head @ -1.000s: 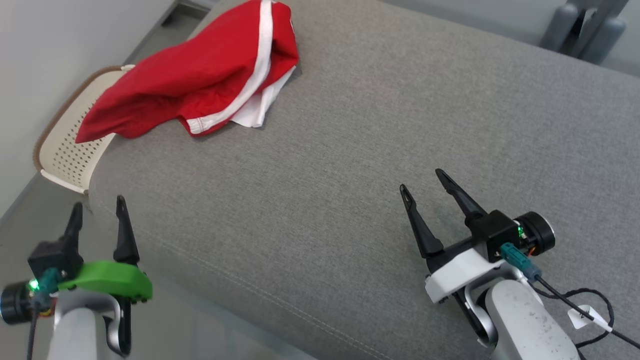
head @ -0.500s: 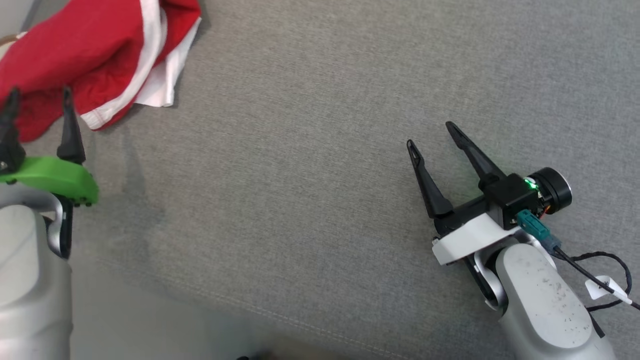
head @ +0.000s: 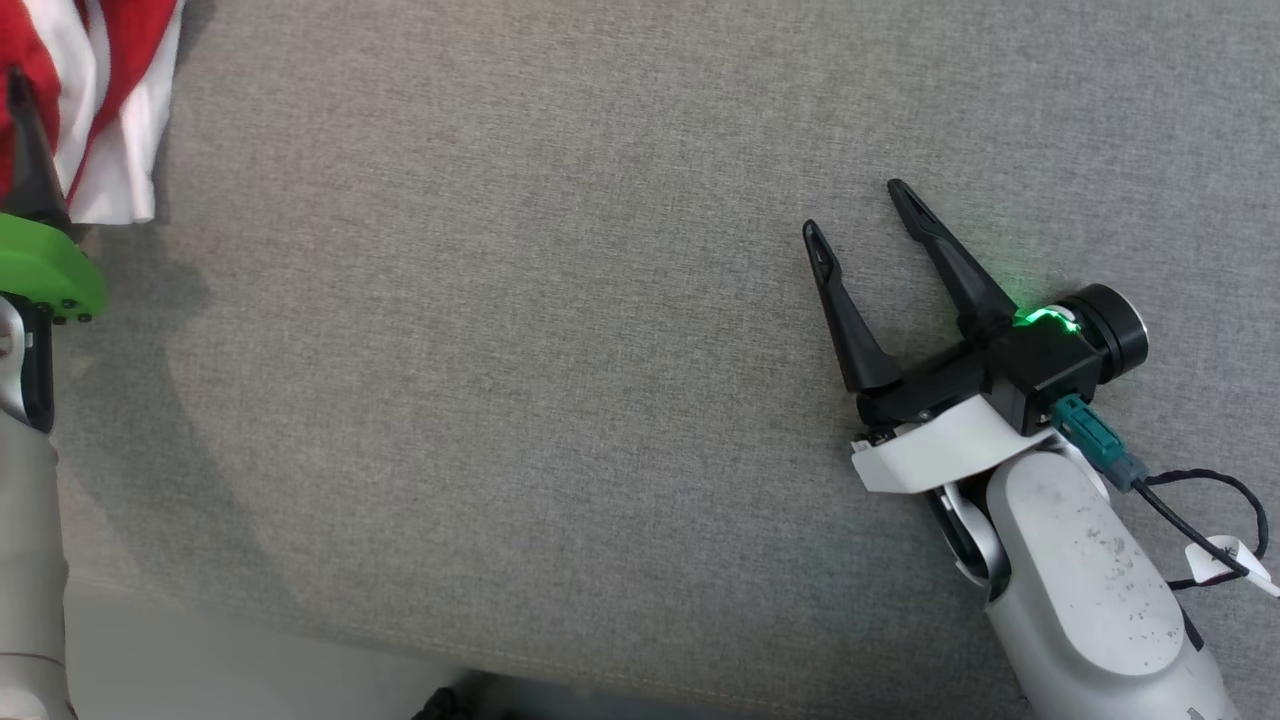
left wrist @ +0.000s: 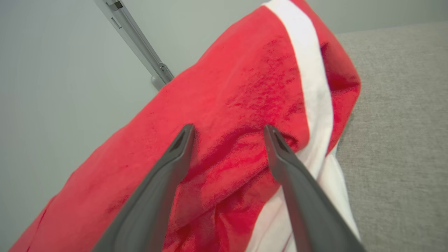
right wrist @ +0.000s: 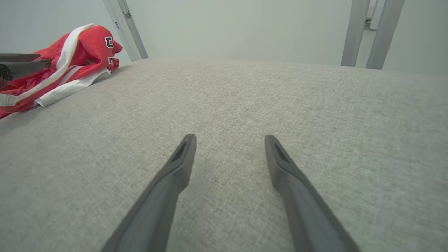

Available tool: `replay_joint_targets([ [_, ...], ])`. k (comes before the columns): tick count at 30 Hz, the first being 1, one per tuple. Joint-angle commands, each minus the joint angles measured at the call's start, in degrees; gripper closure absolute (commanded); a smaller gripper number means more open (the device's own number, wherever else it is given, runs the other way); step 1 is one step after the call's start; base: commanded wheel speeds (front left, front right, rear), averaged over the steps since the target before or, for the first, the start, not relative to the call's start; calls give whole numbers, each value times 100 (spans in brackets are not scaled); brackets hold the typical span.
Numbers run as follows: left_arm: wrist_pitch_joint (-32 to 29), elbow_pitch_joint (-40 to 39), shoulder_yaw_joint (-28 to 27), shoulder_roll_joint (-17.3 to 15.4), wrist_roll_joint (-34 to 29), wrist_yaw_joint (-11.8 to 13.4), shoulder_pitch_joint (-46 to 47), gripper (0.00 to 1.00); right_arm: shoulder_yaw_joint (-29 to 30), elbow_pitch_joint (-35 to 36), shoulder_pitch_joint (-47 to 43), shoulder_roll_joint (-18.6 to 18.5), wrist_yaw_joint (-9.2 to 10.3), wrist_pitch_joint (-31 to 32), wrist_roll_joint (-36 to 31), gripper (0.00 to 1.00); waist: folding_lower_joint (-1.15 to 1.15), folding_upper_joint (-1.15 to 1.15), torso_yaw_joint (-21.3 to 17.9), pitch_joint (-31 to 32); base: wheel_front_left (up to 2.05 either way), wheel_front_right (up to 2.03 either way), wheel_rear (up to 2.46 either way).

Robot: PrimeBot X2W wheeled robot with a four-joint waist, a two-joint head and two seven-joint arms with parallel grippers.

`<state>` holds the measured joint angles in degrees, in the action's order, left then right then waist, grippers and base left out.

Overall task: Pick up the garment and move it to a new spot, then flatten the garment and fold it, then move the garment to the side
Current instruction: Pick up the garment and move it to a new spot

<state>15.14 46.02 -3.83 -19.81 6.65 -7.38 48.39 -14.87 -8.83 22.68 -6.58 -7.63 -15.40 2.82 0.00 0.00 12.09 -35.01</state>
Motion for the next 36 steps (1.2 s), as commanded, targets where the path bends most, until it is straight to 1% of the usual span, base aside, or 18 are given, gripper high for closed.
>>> replay_joint_targets([
  [1,1,195,-57,-60,59,14,167,0,153,-299,-120,-192,26,59,-9,0,0,0,-189,-195,0,0,0],
  [5,-5,884,-139,-101,194,58,475,0,156,-318,-98,-208,27,70,5,0,0,0,-268,-286,0,0,0],
  [11,-130,1721,-211,-79,390,38,879,0,199,-380,-55,-240,41,78,17,0,0,0,-337,-387,0,0,0],
  [12,-114,1794,-191,-82,400,32,935,54,232,-390,-46,-245,42,78,21,0,0,0,-342,-406,0,0,0],
  [13,-105,1856,-175,-84,406,29,974,100,256,-400,-46,-248,45,78,24,0,0,0,-343,-419,0,0,0],
  [16,-53,1954,-120,-100,380,45,1041,100,286,-464,-49,-248,55,86,31,0,0,0,-342,-416,0,0,0],
  [18,-25,1837,-95,-109,341,79,1013,100,275,-516,-81,-217,55,87,53,0,0,0,-339,-346,0,0,0],
  [26,1,-147,-142,-108,42,164,537,100,119,-641,-339,7,34,79,174,0,0,0,-308,231,0,0,0],
  [30,2,-760,-75,-26,-23,85,382,100,94,-641,-325,144,20,63,257,0,0,0,-372,603,0,0,0],
  [33,2,-1038,32,61,-45,41,310,100,100,-646,-346,222,20,31,291,0,0,0,-462,908,0,0,0],
  [36,3,-1276,131,233,40,24,299,100,148,-653,-410,289,19,29,337,0,0,0,-590,1199,0,0,0],
])
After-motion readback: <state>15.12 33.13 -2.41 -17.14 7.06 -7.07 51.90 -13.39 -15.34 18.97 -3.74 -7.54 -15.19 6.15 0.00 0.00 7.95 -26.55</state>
